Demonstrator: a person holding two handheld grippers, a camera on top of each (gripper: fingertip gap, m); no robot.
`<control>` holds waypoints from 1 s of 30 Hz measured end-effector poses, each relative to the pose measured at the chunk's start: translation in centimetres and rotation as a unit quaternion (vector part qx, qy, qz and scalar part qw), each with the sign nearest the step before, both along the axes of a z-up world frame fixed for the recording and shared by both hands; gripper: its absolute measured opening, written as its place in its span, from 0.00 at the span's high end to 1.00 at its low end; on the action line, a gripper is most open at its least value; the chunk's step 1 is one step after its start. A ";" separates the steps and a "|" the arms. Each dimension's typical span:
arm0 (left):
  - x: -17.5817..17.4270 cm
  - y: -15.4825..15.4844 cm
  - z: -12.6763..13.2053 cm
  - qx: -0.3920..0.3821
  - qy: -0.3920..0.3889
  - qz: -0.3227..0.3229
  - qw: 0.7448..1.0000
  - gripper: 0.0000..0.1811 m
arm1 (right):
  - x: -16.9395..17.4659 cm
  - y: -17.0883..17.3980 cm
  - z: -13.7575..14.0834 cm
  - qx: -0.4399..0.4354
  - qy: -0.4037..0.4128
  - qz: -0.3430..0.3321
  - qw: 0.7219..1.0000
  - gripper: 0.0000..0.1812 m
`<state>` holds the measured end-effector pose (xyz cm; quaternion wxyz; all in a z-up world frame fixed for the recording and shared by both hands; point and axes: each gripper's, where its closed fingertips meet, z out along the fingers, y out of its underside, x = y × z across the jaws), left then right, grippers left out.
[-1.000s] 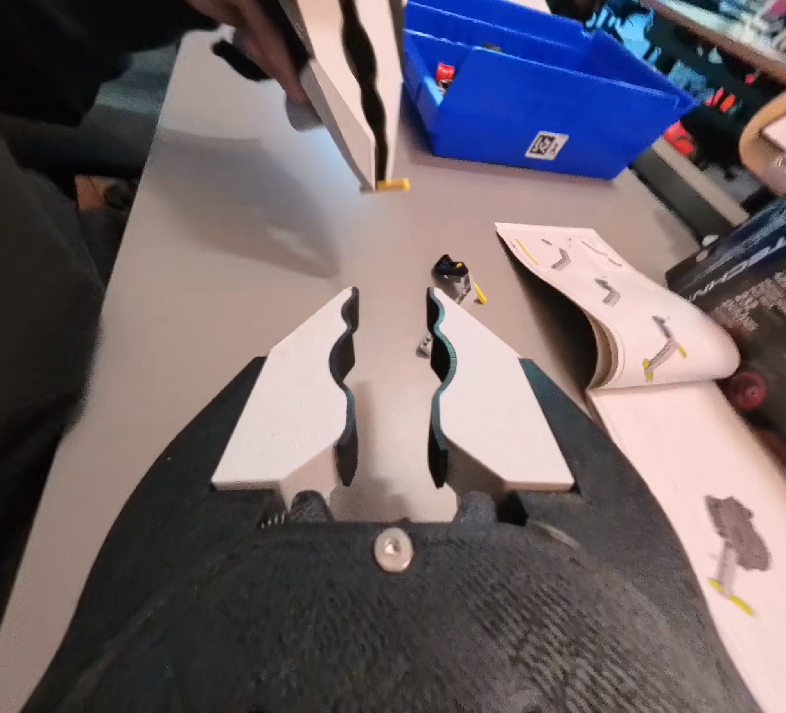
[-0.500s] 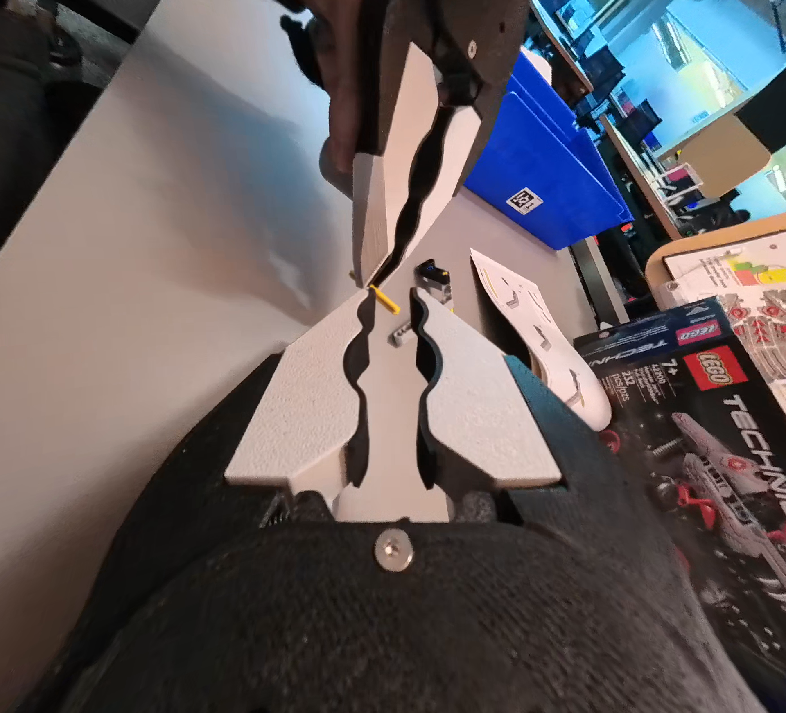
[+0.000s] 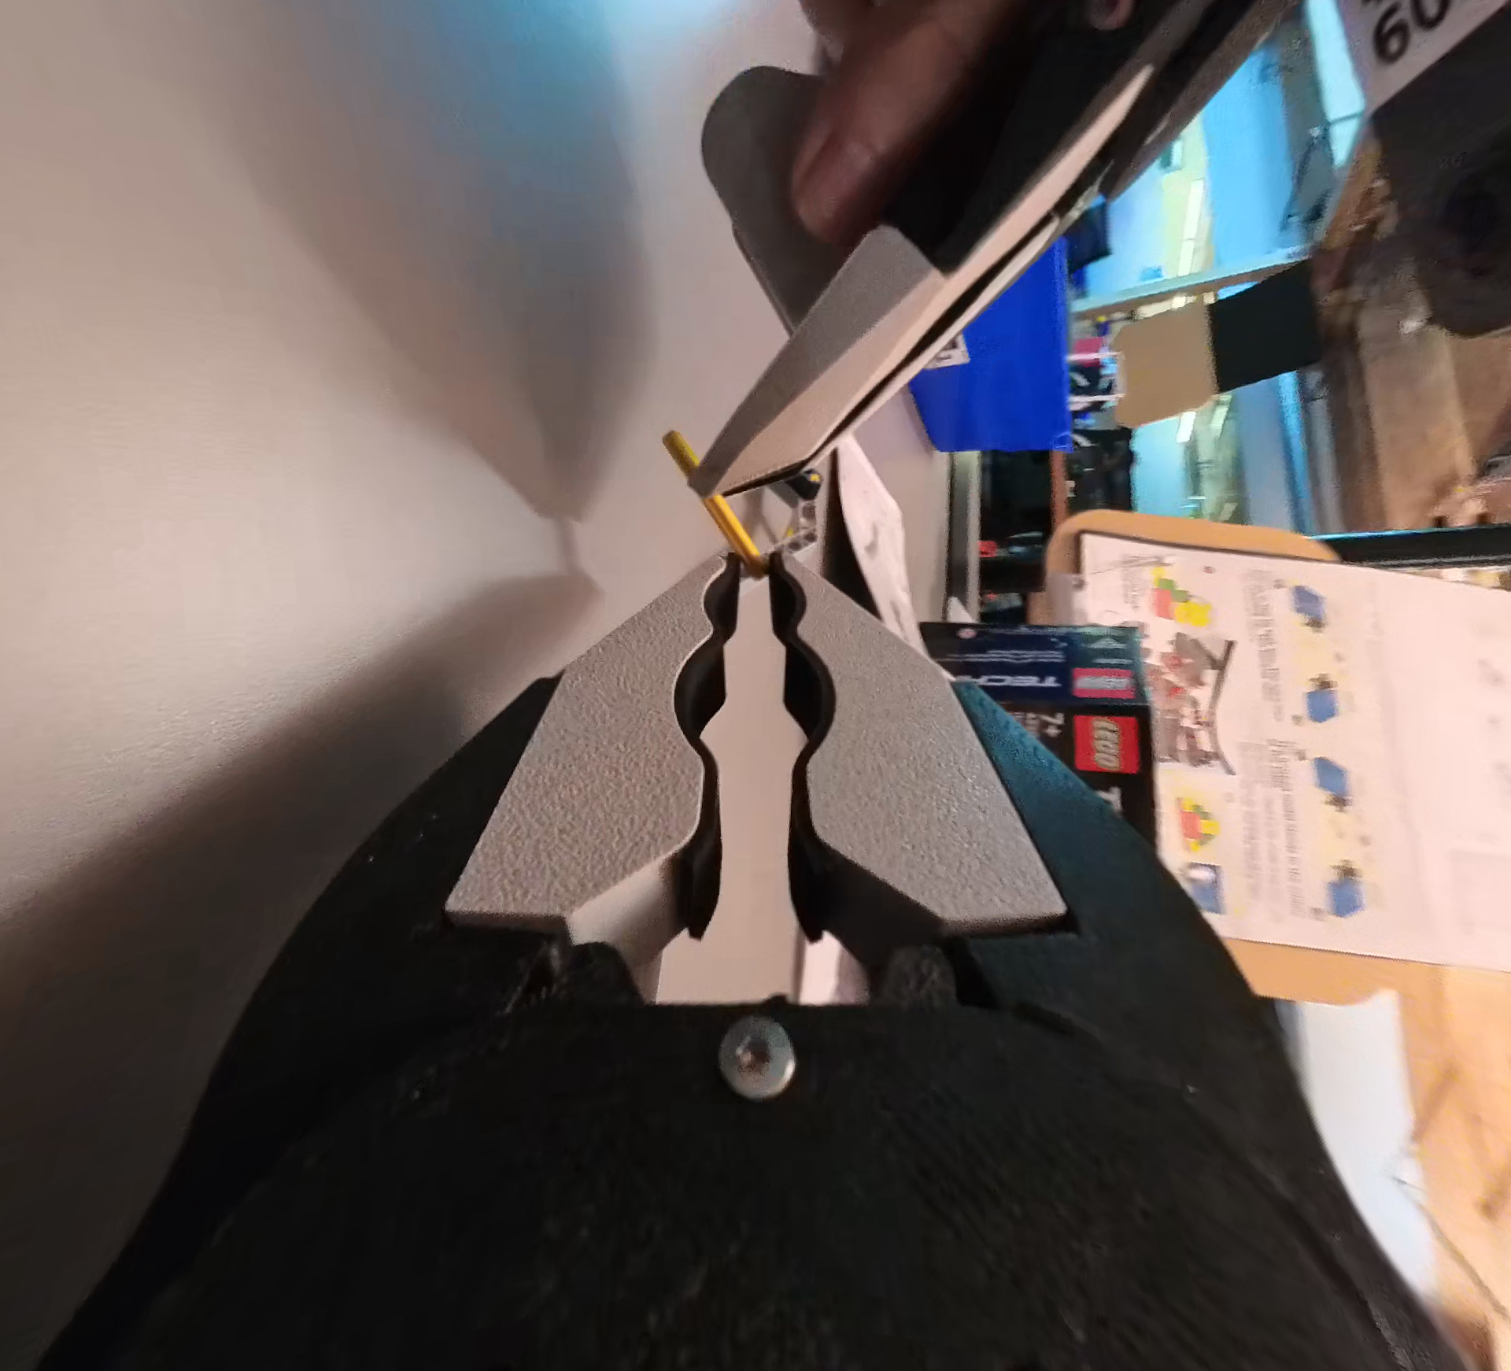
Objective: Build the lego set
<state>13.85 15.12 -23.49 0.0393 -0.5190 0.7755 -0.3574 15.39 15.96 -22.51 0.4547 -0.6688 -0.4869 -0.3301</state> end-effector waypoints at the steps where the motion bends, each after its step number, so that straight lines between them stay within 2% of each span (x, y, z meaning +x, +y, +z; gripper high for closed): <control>1: -0.1 -0.1 0.1 -0.017 0.007 0.003 1.000 0.99 | 0.0 0.2 0.1 0.013 -0.022 -0.003 1.000 0.97; 4: -0.1 0.1 0.4 -0.056 0.023 0.013 0.998 0.99 | 0.2 0.7 0.3 0.040 -0.089 -0.012 0.995 0.97; 9: 0.4 0.6 0.3 -0.040 0.024 0.008 0.999 0.99 | 0.8 1.2 -0.1 0.027 -0.108 -0.028 0.993 0.99; 17: 2.5 1.5 2.0 -0.061 -0.029 0.030 0.997 0.99 | 2.8 1.7 0.2 0.011 0.037 -0.074 0.996 0.99; 29: 4.3 1.1 3.4 -0.060 -0.096 0.011 0.994 0.99 | 4.3 1.4 1.1 0.046 0.128 -0.106 0.985 0.99; 30: 4.2 1.1 3.4 -0.055 -0.101 0.007 0.993 0.96 | 4.5 1.4 1.2 0.051 0.133 -0.109 0.984 0.99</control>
